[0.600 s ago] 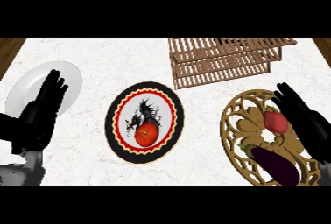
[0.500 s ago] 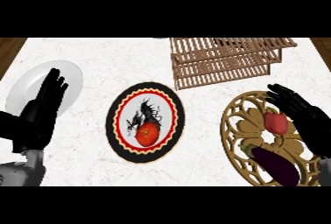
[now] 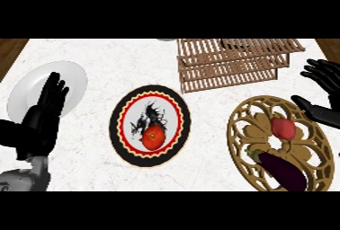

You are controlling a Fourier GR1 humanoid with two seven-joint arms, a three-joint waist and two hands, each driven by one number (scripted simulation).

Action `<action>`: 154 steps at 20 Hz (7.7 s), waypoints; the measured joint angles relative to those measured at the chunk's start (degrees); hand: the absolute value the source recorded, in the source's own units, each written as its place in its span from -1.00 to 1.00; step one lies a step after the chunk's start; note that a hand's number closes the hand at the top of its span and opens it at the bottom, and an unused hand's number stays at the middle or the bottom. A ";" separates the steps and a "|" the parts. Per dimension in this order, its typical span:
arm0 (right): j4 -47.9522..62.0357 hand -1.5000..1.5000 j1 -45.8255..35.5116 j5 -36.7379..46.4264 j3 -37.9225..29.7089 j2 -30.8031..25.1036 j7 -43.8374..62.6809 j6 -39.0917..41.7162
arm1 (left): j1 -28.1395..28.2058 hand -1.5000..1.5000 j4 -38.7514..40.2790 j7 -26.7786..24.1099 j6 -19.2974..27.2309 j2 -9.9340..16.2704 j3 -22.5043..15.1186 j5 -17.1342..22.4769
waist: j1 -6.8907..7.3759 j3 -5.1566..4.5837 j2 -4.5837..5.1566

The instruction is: Pick the bell pepper from the placemat and place it in the tiered shelf

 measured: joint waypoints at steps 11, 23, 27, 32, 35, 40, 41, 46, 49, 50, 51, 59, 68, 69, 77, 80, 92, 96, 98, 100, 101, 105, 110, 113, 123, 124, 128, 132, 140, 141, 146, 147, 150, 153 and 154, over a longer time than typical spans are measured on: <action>-9.38 -1.00 4.54 3.32 -0.52 -16.88 2.32 17.85 | 2.58 0.00 -0.75 -0.84 -0.44 -0.82 1.29 -0.36 | -1.07 -0.21 -0.49; -27.98 -1.00 2.34 26.83 10.96 -28.33 27.36 14.92 | 1.75 0.00 -1.26 0.20 -0.84 -1.49 0.92 -1.05 | -0.13 -0.26 -0.29; -31.18 -1.00 -0.28 32.81 16.78 -24.94 37.58 14.71 | 1.84 0.00 -1.27 0.06 -1.83 -1.52 1.56 -1.09 | 0.18 -0.21 -0.18; -31.24 -1.00 -1.68 42.41 22.60 -22.35 44.07 15.81 | 1.29 0.00 -0.47 -0.24 -2.03 -2.49 1.83 -1.80 | 0.17 -0.17 -0.11; -29.34 -1.00 -1.50 47.50 25.32 -21.40 46.55 16.88 | 1.47 0.00 -0.66 0.13 -2.13 -2.83 1.88 -2.14 | 0.16 -0.16 -0.11; -24.39 -1.00 -1.13 54.48 26.02 -17.85 45.94 17.51 | 1.60 0.00 -0.40 -0.23 -2.77 -3.89 2.46 -3.05 | -0.03 -0.12 -0.11; -23.71 -1.00 -1.35 55.35 25.67 -16.52 45.71 18.07 | 1.62 0.00 -0.21 -0.45 -3.01 -4.16 2.77 -3.31 | -0.06 -0.11 -0.11; -20.61 -1.00 0.97 60.20 23.19 -12.77 41.11 17.41 | 1.12 0.00 -0.74 1.01 -4.27 -4.60 4.37 -3.98 | -0.24 -0.11 -0.14; -19.73 -1.00 1.94 62.04 21.63 -11.09 38.83 18.54 | 0.88 0.00 0.33 0.37 -5.24 -5.34 5.23 -4.37 | -0.30 -0.10 -0.15; -19.30 -1.00 2.49 62.68 21.11 -10.74 37.81 18.76 | 1.22 0.00 -0.56 1.21 -5.29 -5.50 5.14 -4.72 | -0.29 -0.11 -0.16; -18.25 -1.00 2.76 63.52 20.75 -10.20 36.70 18.60 | 1.34 0.00 -1.61 2.30 -5.32 -5.51 5.30 -4.83 | -0.26 -0.11 -0.16; -10.84 -1.00 2.60 69.45 17.38 -5.82 28.77 16.85 | 2.62 0.00 -3.68 2.71 -5.94 -7.88 5.45 -7.16 | -0.21 -0.10 -0.15; -3.60 -1.00 1.27 75.33 14.69 -0.32 21.52 14.23 | 2.82 0.00 -3.52 2.42 -7.90 -9.12 7.05 -8.70 | -0.20 -0.09 -0.14; -2.84 -1.00 1.43 75.92 14.30 0.09 20.70 13.99 | 2.62 0.00 -3.38 2.42 -8.14 -9.38 7.07 -8.92 | -0.20 -0.11 -0.16; 2.74 1.00 -0.24 79.77 13.70 2.43 17.62 14.91 | 2.75 0.00 -2.84 2.02 -9.24 -10.21 8.48 -9.36 | -0.17 -0.59 -0.47; 4.02 1.00 -0.54 82.54 14.55 2.53 15.12 12.12 | 3.00 0.00 -3.00 1.91 -9.68 -10.43 8.63 -9.40 | -0.09 -1.05 -0.78; -2.34 1.00 0.14 91.60 22.80 13.18 25.70 18.30 | 1.64 0.00 -2.23 2.57 -10.00 -10.43 9.37 -9.41 | -0.87 -2.08 -1.10; -6.90 1.00 0.89 88.60 22.94 19.36 27.87 20.52 | 2.06 0.00 -2.15 2.11 -10.05 -10.50 9.58 -9.35 | -0.96 -1.63 -1.13; -10.21 1.00 1.18 86.12 23.02 22.82 29.51 22.14 | 2.06 0.00 -1.95 1.79 -10.05 -10.45 9.91 -9.30 | -0.94 -1.07 -0.89; -15.16 1.00 1.81 83.82 23.93 25.35 32.45 23.21 | 2.37 0.00 -2.24 1.76 -10.10 -10.57 9.79 -9.37 | -0.93 -0.70 -0.77; -17.58 1.00 2.15 82.33 24.37 26.22 33.92 22.89 | 2.51 0.00 -2.41 2.04 -10.09 -10.53 9.79 -9.41 | -0.91 -0.57 -0.73; -28.06 1.00 1.97 75.51 24.26 28.21 40.80 20.55 | 2.58 0.00 -1.99 1.66 -10.58 -9.85 10.77 -8.99 | -1.04 -0.30 -0.66; -38.60 1.00 -4.48 72.74 21.52 29.07 53.58 19.81 | 2.80 0.00 -2.46 1.80 -10.40 -10.77 9.84 -9.38 | -0.77 -0.21 -0.56; -41.77 1.00 -9.92 72.97 17.94 29.12 58.20 21.77 | 2.73 0.00 -1.72 0.87 -10.57 -10.83 10.00 -9.66 | -0.62 -0.19 -0.43; -36.51 1.00 -20.21 70.54 4.89 24.90 56.78 23.21 | 1.77 0.00 -2.81 2.63 -10.56 -11.34 10.15 -10.55 | -0.20 -0.14 -0.19; -34.74 1.00 -20.81 70.36 3.56 24.30 55.83 22.39 | 1.85 0.00 -2.33 2.04 -10.62 -11.65 10.05 -10.60 | -0.17 -0.13 -0.16; -26.09 1.00 -24.32 71.72 1.28 23.65 52.85 17.04 | 1.36 0.00 -2.04 2.00 -10.42 -12.29 9.67 -11.17 | 0.04 -0.13 -0.09; -17.84 1.00 -25.14 71.80 -1.38 22.13 47.09 11.29 | 2.08 0.00 -3.14 2.48 -10.90 -12.18 9.91 -11.12 | 0.13 -0.12 -0.07; -2.06 1.00 -28.08 72.62 -3.22 21.58 36.52 -1.04 | 3.33 0.00 -3.33 1.33 -11.65 -12.90 9.83 -11.41 | 0.23 -0.10 -0.02; 0.50 1.00 -29.32 72.55 -3.84 21.04 35.27 -2.26 | 3.15 0.00 -3.19 1.33 -11.55 -13.03 9.74 -11.64 | 0.26 -0.10 -0.01; 11.54 1.00 -33.82 71.75 -5.06 19.87 29.62 -6.81 | 1.82 0.00 -2.62 2.11 -11.65 -13.03 10.26 -11.64 | 0.36 -0.11 0.02; 13.75 1.00 -34.61 72.46 -4.70 19.95 29.22 -7.72 | 2.13 0.00 -2.86 1.90 -11.82 -12.96 10.36 -11.59 | 0.42 -0.11 0.02; 18.61 1.00 -36.50 71.09 -7.05 20.00 27.28 -11.56 | 2.41 0.00 -3.93 2.52 -11.56 -13.48 9.66 -12.09 | 0.55 -0.10 0.05; 24.09 -1.00 -38.79 69.01 -8.89 20.73 25.88 -13.90 | 2.58 0.00 -3.00 1.58 -12.09 -13.33 10.12 -11.83 | 0.62 -0.10 0.09; 26.25 -1.00 -39.72 67.99 -9.70 20.24 24.90 -13.78 | 1.37 0.00 -2.38 2.15 -11.83 -13.29 10.30 -11.96 | 0.61 -0.10 0.14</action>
